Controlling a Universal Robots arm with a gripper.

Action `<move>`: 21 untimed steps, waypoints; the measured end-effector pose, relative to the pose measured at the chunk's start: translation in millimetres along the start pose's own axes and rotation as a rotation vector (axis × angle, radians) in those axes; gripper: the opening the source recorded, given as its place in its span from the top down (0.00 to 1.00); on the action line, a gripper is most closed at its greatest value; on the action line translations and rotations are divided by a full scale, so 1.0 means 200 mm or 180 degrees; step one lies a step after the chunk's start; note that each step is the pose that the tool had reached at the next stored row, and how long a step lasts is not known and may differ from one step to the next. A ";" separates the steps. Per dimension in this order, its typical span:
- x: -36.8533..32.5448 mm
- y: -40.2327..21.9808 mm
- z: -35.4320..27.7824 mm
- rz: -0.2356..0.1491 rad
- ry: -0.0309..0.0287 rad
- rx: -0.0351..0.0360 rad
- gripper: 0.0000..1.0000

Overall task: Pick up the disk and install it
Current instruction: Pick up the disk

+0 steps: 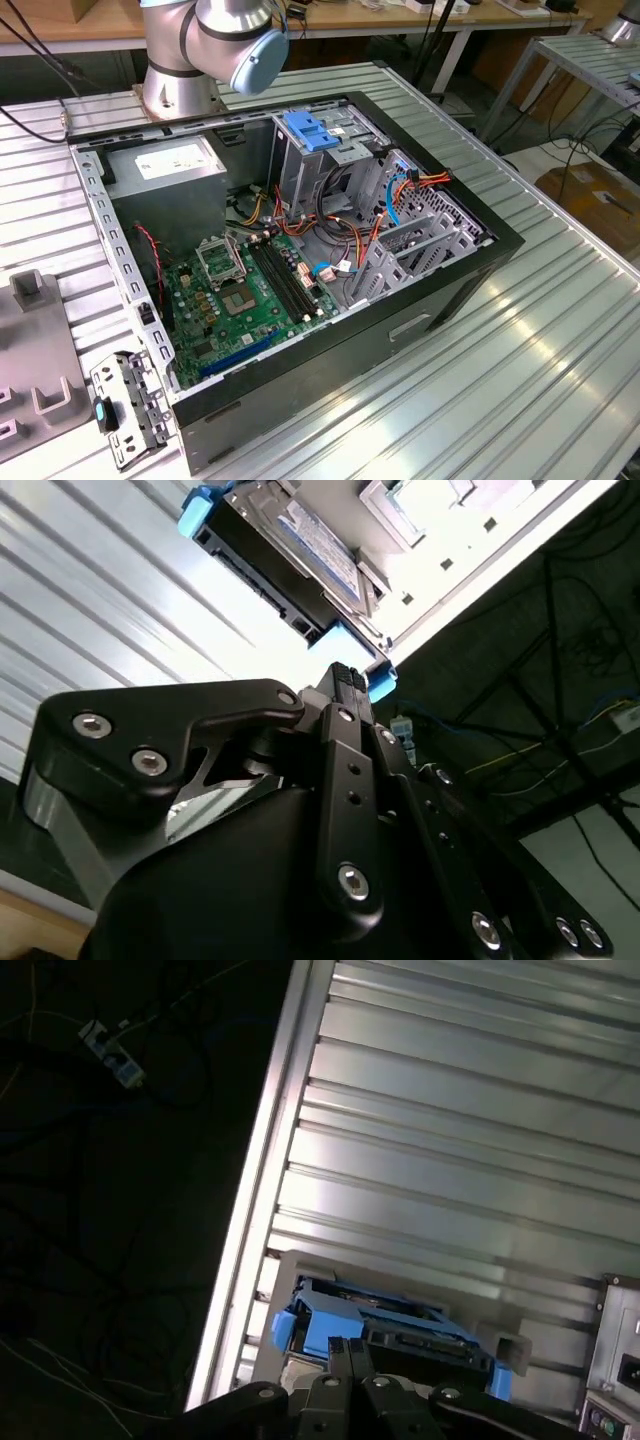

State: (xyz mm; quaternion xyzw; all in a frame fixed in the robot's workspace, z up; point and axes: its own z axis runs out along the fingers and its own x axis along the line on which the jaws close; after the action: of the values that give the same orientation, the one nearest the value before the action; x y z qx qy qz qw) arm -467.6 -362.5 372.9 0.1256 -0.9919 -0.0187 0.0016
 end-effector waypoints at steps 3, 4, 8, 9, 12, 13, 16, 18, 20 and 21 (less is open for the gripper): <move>0.000 0.000 0.000 -0.0272 0.0010 0.0000 0.89; 0.000 0.000 0.000 -0.0327 0.0012 0.0000 0.89; 0.000 0.000 0.000 -0.0576 0.0022 -0.0001 0.89; 0.000 0.000 0.000 -0.0619 0.0023 -0.0001 0.89; 0.000 0.000 0.000 -0.0744 0.0028 -0.0001 0.89; -0.001 0.000 0.000 -0.0837 0.0031 -0.0001 0.89; -0.001 0.000 0.000 -0.1064 0.0040 -0.0002 0.89; -0.001 0.000 0.001 -0.1199 0.0045 -0.0002 0.89; -0.001 -0.001 0.001 -0.1318 0.0049 -0.0002 0.89; -0.001 -0.001 0.001 -0.1399 0.0052 -0.0002 0.89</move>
State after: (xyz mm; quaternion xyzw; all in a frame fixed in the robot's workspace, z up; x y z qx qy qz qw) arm -467.4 -362.5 372.7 0.3389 -0.9406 -0.0179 0.0056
